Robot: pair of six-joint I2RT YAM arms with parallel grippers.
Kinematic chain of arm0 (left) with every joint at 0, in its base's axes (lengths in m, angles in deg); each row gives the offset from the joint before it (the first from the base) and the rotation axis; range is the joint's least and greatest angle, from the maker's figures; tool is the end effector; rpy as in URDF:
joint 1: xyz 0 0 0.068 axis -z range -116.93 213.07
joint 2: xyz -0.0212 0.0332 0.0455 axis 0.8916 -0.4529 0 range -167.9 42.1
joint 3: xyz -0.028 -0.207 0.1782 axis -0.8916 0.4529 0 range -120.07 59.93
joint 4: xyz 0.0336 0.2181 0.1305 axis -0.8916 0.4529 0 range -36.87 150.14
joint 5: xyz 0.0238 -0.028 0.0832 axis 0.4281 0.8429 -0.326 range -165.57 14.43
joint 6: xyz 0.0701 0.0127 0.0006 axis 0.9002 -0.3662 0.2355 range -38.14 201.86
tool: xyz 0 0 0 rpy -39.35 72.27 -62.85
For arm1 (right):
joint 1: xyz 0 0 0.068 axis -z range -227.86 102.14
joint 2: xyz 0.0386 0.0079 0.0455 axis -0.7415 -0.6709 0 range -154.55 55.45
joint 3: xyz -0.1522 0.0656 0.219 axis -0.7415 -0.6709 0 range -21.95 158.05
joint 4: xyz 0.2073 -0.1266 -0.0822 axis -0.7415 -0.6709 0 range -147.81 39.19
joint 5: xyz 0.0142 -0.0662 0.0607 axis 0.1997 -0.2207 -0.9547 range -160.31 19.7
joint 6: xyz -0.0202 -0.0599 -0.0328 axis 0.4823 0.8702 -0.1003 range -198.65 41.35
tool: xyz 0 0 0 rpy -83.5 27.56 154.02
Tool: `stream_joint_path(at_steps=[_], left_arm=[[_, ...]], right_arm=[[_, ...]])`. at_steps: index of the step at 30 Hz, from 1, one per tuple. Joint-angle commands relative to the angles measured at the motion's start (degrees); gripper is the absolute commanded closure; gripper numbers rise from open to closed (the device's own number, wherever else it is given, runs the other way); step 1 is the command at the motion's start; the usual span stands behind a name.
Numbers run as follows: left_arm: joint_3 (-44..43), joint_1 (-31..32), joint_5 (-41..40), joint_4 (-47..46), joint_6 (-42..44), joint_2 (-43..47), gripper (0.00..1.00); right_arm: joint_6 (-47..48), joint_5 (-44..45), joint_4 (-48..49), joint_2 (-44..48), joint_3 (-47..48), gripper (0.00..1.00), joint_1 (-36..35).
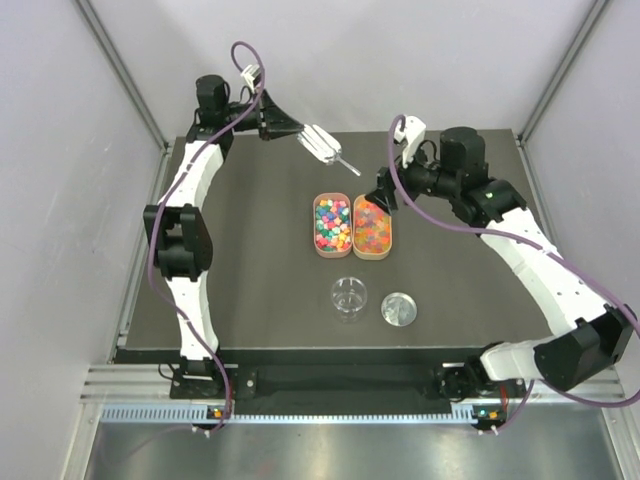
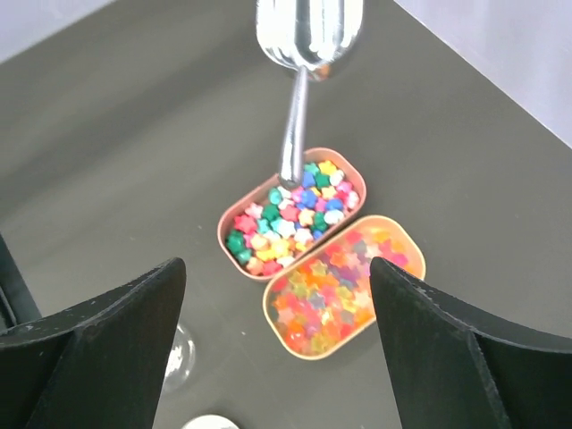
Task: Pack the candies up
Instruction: Pick up the spatula from the center of the board.
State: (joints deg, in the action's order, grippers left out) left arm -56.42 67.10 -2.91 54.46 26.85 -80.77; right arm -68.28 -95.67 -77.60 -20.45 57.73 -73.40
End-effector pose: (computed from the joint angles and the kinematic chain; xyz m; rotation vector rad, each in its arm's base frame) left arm 0.4946 -0.0908 0.3567 0.2465 1.9582 -1.7767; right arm 0.2665 0.1551 0.3975 -0.8815 1.7740 0.6082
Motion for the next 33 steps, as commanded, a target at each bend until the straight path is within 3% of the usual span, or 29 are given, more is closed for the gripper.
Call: stream_joint_path(at_steps=[1, 9, 19, 33], left_arm=[[1.1, 0.2, 2.2, -9.6, -7.0, 2.2, 1.00], [3.2, 0.1, 3.2, -11.3, -8.3, 3.4, 1.00], [4.4, 0.1, 3.9, -12.3, -9.6, 3.5, 1.00], [5.8, 0.1, 4.8, -12.4, -10.1, 4.2, 1.00]], right_arm=[[-3.9, -0.7, 6.8, -1.2, 1.0, 0.18, -2.3], [-0.9, 2.4, 8.7, -6.7, 5.8, 0.19, -7.2], [-0.8, 5.9, 9.8, -9.4, 8.0, 0.23, -7.6], [0.2, 8.8, 9.6, -14.0, 11.2, 0.45, -7.6]])
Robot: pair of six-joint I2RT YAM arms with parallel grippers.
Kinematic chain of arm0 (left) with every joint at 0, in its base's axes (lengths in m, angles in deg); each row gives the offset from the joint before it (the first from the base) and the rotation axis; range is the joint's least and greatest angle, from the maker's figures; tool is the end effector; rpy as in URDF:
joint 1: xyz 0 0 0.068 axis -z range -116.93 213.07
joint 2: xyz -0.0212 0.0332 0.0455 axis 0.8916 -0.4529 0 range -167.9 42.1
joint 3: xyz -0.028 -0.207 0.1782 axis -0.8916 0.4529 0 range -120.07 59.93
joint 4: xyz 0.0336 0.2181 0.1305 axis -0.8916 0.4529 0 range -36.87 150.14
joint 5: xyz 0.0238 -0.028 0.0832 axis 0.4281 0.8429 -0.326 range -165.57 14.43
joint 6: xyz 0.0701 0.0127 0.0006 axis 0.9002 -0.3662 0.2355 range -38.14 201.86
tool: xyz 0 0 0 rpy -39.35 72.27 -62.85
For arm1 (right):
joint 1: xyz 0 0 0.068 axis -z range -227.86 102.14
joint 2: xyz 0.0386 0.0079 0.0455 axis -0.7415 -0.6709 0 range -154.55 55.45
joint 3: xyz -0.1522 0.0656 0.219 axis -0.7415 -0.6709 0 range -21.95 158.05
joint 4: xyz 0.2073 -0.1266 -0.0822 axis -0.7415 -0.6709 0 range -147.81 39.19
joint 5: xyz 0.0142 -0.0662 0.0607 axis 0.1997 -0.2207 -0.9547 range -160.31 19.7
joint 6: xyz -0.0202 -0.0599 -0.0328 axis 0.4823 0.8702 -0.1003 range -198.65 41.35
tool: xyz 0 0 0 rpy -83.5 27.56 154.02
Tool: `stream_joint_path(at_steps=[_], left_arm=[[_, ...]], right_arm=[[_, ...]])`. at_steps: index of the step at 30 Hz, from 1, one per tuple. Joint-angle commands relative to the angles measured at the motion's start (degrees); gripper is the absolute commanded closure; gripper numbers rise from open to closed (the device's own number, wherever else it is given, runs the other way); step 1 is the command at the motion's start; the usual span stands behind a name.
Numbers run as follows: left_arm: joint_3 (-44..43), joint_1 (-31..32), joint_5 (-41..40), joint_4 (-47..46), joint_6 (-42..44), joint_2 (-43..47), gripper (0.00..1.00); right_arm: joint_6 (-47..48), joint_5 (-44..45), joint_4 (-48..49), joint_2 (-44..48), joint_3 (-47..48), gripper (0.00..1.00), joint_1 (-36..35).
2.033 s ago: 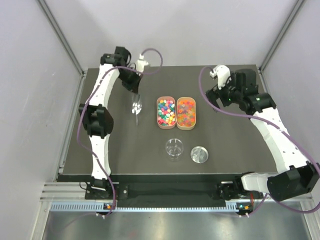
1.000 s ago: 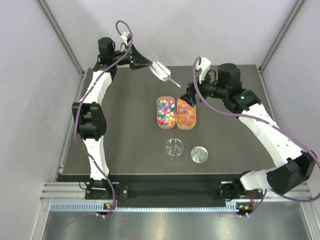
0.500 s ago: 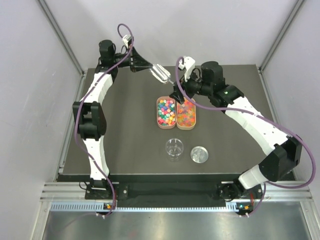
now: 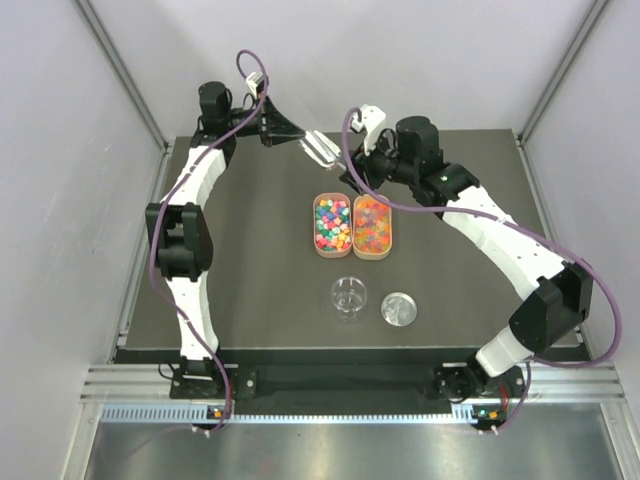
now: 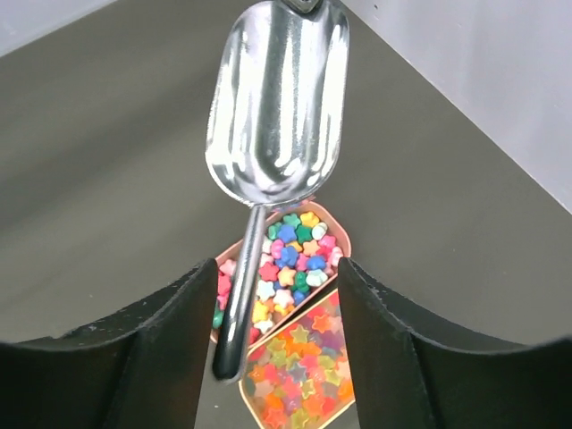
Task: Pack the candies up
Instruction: Pick up the spatula from the center of the board.
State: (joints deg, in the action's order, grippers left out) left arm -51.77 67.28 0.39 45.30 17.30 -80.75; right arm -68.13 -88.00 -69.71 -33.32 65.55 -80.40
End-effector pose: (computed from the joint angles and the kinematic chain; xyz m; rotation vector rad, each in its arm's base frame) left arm 0.4934 -0.0932 0.3443 0.2161 1.9855 -1.8927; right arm 0.3084 0.2178 0.3893 -0.9048 1.7213 0.5531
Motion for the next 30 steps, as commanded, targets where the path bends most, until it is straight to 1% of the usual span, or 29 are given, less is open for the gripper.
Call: stream_joint_path(at_steps=[1, 2, 4, 5, 6, 12, 19, 22, 23, 25, 26, 27, 30], left_arm=[[1.3, -0.1, 1.6, -3.5, -0.7, 4.2, 1.00], [1.3, -0.1, 1.6, -3.5, -0.7, 4.1, 1.00], [1.2, -0.1, 1.7, -3.5, -0.8, 3.9, 1.00], [1.2, -0.1, 1.7, -3.5, -0.7, 3.9, 1.00], [1.2, -0.1, 1.7, -3.6, -0.8, 4.0, 1.00], [1.7, -0.1, 1.7, -3.5, -0.8, 3.9, 1.00], [2.2, 0.1, 1.7, -3.3, -0.8, 4.1, 1.00], [2.3, 0.1, 1.9, -3.2, -0.7, 4.0, 1.00], [2.3, 0.1, 1.9, -2.9, -0.5, 4.1, 1.00], [2.3, 0.1, 1.8, -2.7, -0.4, 4.0, 1.00], [2.3, 0.1, 1.8, -2.8, -0.3, 4.0, 1.00], [2.3, 0.2, 1.8, -2.7, -0.2, 3.9, 1.00], [1.7, 0.3, 1.9, -2.6, 0.3, 3.4, 0.99]], right_arm=[[0.0, 1.2, 1.8, -1.4, 3.5, 0.47, -0.6], [0.0, 1.3, 1.7, -1.6, 3.7, 0.52, -0.6], [0.0, 1.3, 1.8, -1.6, 3.6, 0.57, -0.6], [0.0, 1.5, 1.8, -1.8, 3.7, 0.64, -0.5], [0.0, 1.6, 1.8, -1.8, 3.8, 0.66, -0.6], [0.0, 1.7, 2.2, -1.8, 4.3, 0.66, -0.7], [0.0, 1.6, 2.3, -2.4, 4.8, 0.62, -0.9], [-0.1, 1.3, 2.3, -2.5, 4.8, 0.72, -1.0], [0.0, 1.2, 2.2, -2.5, 4.9, 0.78, -1.0], [-0.1, 1.1, 2.2, -2.4, 4.9, 0.82, -1.1], [0.0, 1.1, 2.2, -2.2, 4.9, 0.93, -1.1], [0.0, 1.1, 2.1, -2.2, 4.9, 1.00, -1.3], [-0.1, 1.0, 1.6, -1.8, 4.7, 1.00, -1.2]])
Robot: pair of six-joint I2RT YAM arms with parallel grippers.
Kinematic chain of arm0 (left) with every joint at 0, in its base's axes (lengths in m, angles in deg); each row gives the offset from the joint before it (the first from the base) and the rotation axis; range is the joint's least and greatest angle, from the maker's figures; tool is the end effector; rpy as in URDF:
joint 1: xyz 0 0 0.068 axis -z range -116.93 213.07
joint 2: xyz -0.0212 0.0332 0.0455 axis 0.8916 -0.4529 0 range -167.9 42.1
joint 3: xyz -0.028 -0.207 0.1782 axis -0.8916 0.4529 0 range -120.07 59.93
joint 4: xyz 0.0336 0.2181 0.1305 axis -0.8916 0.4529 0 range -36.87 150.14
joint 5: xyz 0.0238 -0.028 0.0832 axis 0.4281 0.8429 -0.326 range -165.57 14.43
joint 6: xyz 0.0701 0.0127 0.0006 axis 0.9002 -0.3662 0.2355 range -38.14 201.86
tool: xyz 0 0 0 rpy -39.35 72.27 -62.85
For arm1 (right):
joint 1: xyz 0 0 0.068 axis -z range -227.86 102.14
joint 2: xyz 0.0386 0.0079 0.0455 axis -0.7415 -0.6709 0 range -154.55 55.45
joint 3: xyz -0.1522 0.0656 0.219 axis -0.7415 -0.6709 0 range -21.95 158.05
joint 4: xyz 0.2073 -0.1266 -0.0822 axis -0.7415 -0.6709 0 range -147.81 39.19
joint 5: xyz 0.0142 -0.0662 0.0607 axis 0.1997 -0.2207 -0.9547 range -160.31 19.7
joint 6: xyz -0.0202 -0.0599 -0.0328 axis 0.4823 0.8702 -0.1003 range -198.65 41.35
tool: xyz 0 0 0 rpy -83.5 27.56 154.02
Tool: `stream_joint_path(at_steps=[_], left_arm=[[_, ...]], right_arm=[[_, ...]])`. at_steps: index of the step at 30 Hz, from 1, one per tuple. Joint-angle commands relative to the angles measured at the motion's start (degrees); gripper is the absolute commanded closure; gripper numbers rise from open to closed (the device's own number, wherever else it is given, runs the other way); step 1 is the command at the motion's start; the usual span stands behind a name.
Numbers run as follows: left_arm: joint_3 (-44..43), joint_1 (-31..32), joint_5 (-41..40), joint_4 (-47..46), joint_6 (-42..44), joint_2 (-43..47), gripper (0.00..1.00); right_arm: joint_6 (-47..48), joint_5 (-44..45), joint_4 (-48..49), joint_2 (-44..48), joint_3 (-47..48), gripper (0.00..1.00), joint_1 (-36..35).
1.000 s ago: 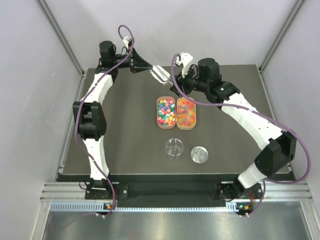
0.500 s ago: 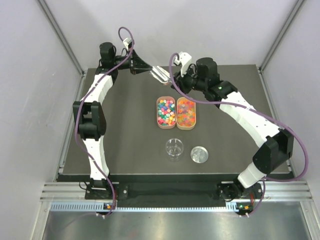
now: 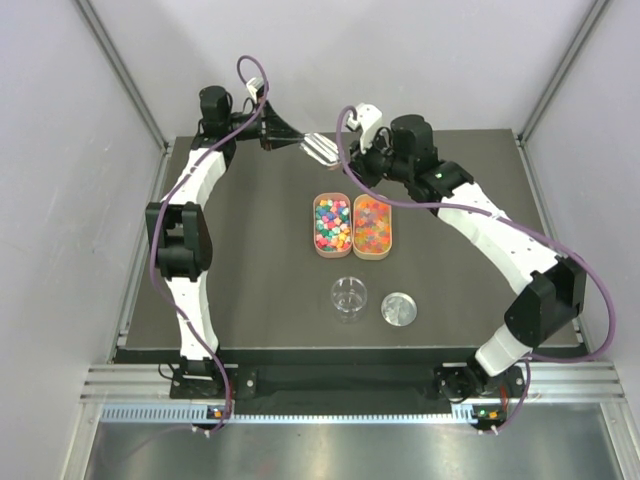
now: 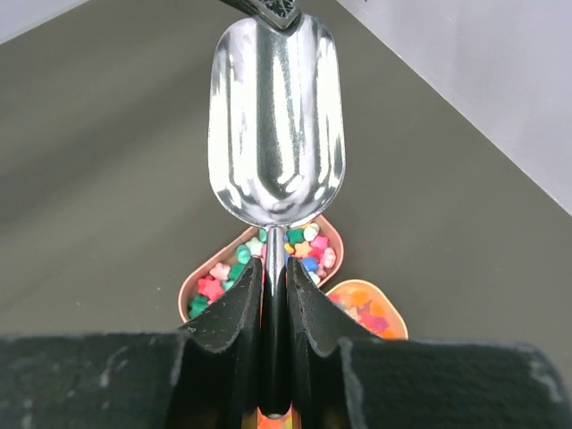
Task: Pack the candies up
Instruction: Pick up the spatula from the center of the board.
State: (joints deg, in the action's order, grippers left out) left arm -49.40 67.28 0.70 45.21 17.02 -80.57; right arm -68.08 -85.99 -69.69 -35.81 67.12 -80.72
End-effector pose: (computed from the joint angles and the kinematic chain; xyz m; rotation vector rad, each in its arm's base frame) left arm 0.4925 -0.0932 0.3321 0.1842 2.0151 -1.9139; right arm 0.3185 0.2245 0.3833 -0.8931 1.7445 0.5225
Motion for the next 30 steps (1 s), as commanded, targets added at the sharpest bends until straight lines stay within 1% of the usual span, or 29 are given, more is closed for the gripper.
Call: stream_joint_path(at_steps=[1, 2, 3, 4, 5, 6, 9, 11, 12, 13, 14, 15, 16, 18, 19, 20, 21, 22, 23, 24, 25, 26, 27, 30], left_arm=[[-1.5, 0.2, 1.9, -2.7, 1.3, 3.2, 0.90], [-2.1, 0.2, 2.4, -3.0, 1.6, 2.7, 0.78], [-2.6, 0.1, 2.5, -2.9, 2.3, 2.6, 0.56], [-3.6, 0.0, 2.5, -2.7, 3.1, 2.5, 0.48], [-4.0, 0.0, 2.6, -2.7, 3.2, 2.1, 0.37], [-4.4, -0.1, 2.7, -2.7, 3.2, 1.9, 0.02], [-5.1, -0.3, 2.1, -1.3, 4.5, 1.5, 0.02], [-6.3, -0.6, 1.8, 3.2, 9.6, 0.8, 0.02], [-7.3, -0.8, 0.6, 6.8, 12.9, 0.4, 0.02], [-10.0, -0.8, -0.4, 17.6, 21.3, -0.1, 0.02], [-11.7, -0.9, -1.6, 22.8, 26.2, -1.1, 0.02], [-13.5, -0.9, -5.9, 29.6, 31.6, -1.8, 0.02], [-18.1, -0.7, -9.0, 41.6, 44.0, -2.3, 0.02], [-22.6, 0.8, -18.0, 52.4, 55.8, -3.5, 0.02], [-24.2, 1.5, -28.6, 55.8, 65.2, -3.5, 0.02], [-23.4, 3.5, -33.0, 59.1, 70.0, -2.1, 0.02], [-19.3, 4.7, -37.5, 59.4, 73.6, -0.7, 0.02], [-16.3, 5.7, -45.3, 58.9, 77.8, 0.8, 0.02], [-13.0, 6.9, -46.8, 56.0, 78.9, 4.2, 0.02], [-6.3, 7.2, -48.2, 53.8, 79.1, 6.1, 0.02], [-3.5, 7.4, -49.4, 52.0, 77.5, 7.8, 0.02], [-1.1, 7.3, -50.7, 49.4, 76.5, 10.3, 0.02], [1.9, 7.3, -50.7, 49.2, 75.7, 11.0, 0.02], [5.2, 7.3, -50.3, 49.3, 74.5, 12.2, 0.02]], right_arm=[[-0.2, -0.8, 1.4, 1.3, 2.8, 1.00, -0.9], [-1.0, 0.4, 1.2, 1.9, 2.4, 1.00, -1.0], [-1.6, 1.3, 1.1, 2.5, 1.8, 1.00, -0.9], [-2.3, 2.2, 1.0, 4.2, 0.1, 1.00, -0.8], [-3.4, 3.9, 0.4, 5.1, -1.1, 1.00, -0.7], [-3.8, 4.5, -0.1, 6.2, -2.1, 1.00, -0.7], [-6.0, 7.0, -3.4, 10.4, -6.8, 1.00, 0.0], [-7.5, 9.1, -6.3, 13.3, -9.9, 1.00, 0.2], [-7.8, 9.7, -7.4, 14.2, -10.7, 1.00, 0.3], [-8.2, 11.3, -8.2, 15.6, -12.2, 1.00, 0.3], [-8.6, 11.5, -9.5, 16.4, -12.8, 1.00, 0.4], [-8.5, 12.0, -10.2, 16.7, -13.2, 1.00, 0.4], [-8.6, 12.8, -11.4, 17.4, -13.5, 1.00, 0.5], [-9.4, 14.2, -12.1, 17.4, -13.6, 1.00, 0.7], [-10.0, 15.3, -12.9, 17.3, -13.6, 1.00, 0.8], [-11.5, 16.3, -13.5, 17.3, -13.5, 1.00, 0.9], [-12.5, 17.3, -14.2, 17.0, -13.5, 1.00, 1.1], [-12.8, 16.6, -15.4, 16.7, -13.8, 1.00, 1.3], [-13.5, 16.2, -16.1, 16.6, -13.8, 1.00, 1.4], [-13.6, 16.0, -16.9, 16.6, -14.1, 1.00, 1.5], [-14.2, 15.9, -19.1, 15.9, -14.4, 1.00, 1.5], [-15.0, 13.7, -20.1, 15.5, -14.5, 1.00, 1.6], [-15.7, 12.9, -20.9, 15.1, -14.9, 1.00, 1.7], [-18.7, 11.3, -23.0, 14.4, -15.2, 1.00, 1.7]])
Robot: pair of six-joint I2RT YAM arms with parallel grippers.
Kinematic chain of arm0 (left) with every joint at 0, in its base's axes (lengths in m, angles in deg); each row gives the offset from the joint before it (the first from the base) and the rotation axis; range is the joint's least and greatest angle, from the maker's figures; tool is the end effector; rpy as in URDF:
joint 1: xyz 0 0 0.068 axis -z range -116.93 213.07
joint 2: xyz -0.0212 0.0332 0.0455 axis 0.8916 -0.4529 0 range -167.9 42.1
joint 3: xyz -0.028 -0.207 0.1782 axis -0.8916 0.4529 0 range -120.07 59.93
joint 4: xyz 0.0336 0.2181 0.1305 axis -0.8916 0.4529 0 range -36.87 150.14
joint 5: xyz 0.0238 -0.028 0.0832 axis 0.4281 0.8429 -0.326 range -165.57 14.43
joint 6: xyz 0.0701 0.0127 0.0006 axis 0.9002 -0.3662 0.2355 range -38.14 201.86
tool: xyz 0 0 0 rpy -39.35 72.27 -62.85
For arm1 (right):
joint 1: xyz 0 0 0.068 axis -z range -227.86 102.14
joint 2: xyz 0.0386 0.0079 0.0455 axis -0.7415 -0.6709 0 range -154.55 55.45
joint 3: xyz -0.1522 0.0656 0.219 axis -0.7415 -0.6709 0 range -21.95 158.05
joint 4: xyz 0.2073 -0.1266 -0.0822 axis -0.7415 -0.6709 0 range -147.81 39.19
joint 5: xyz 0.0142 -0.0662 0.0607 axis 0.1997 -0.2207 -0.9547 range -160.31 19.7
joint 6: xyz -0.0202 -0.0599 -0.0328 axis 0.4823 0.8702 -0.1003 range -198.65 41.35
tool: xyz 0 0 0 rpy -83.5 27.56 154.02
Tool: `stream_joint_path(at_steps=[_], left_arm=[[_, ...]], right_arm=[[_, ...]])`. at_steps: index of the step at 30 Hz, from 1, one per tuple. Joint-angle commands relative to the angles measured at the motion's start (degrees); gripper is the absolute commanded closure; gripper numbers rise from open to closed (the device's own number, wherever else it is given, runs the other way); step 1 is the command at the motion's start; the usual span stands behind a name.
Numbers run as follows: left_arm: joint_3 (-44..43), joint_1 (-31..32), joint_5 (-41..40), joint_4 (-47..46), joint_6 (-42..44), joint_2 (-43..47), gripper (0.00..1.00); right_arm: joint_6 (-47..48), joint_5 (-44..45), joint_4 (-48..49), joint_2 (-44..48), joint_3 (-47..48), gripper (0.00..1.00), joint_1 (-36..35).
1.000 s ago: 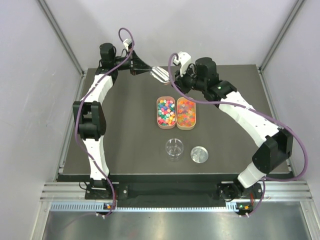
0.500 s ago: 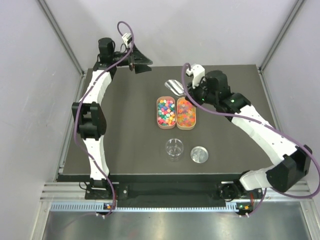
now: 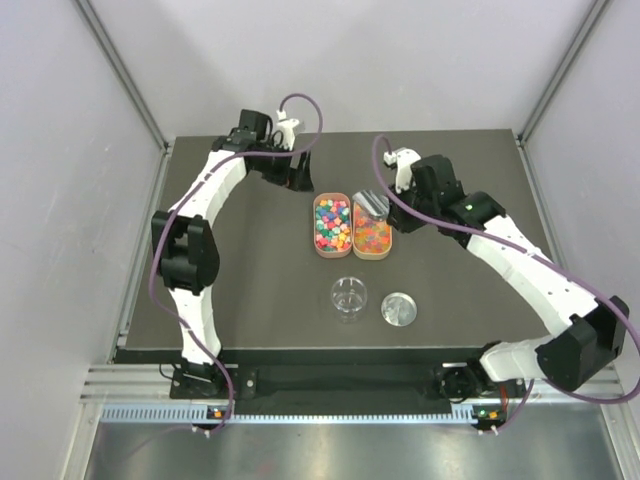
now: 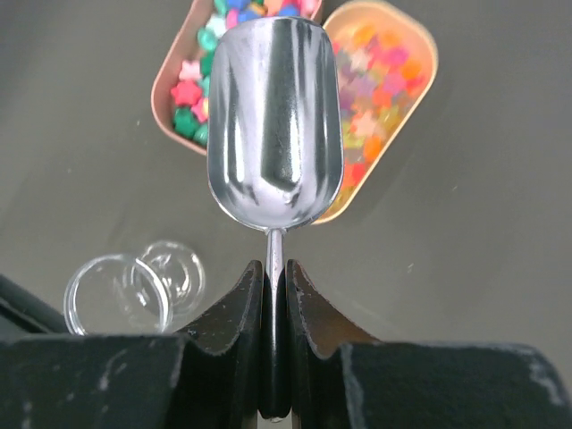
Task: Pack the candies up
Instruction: Pick up the spatula from the center of the board, then scoop the fake candies from the storage box.
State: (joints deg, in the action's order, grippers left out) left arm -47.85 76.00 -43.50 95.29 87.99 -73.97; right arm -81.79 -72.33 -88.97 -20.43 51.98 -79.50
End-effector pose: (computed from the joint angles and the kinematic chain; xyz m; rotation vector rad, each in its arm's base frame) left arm 0.4427 -0.1335 0.2818 0.6392 2.3157 -0.7364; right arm 0.2528 0.1581 0.3378 -0.5833 2.2206 0.3579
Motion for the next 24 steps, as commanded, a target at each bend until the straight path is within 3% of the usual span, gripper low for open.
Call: stream_joint_path(at_steps=[1, 8, 24], left_arm=[[4.4, -1.3, -6.1, -0.8, 3.3, 5.9, 0.02], [13.7, -1.3, -9.3, -5.8, 1.6, 10.9, 0.02], [21.6, 0.2, -15.3, -9.2, 0.2, 15.4, 0.02]], right_arm=[[-6.1, -2.3, -4.9, -1.5, 0.3, 1.00, 0.7], [-20.4, 4.7, -11.3, -8.2, 6.9, 1.00, 1.1], [-25.6, 0.5, -17.9, -15.0, 11.5, 1.00, -1.0]])
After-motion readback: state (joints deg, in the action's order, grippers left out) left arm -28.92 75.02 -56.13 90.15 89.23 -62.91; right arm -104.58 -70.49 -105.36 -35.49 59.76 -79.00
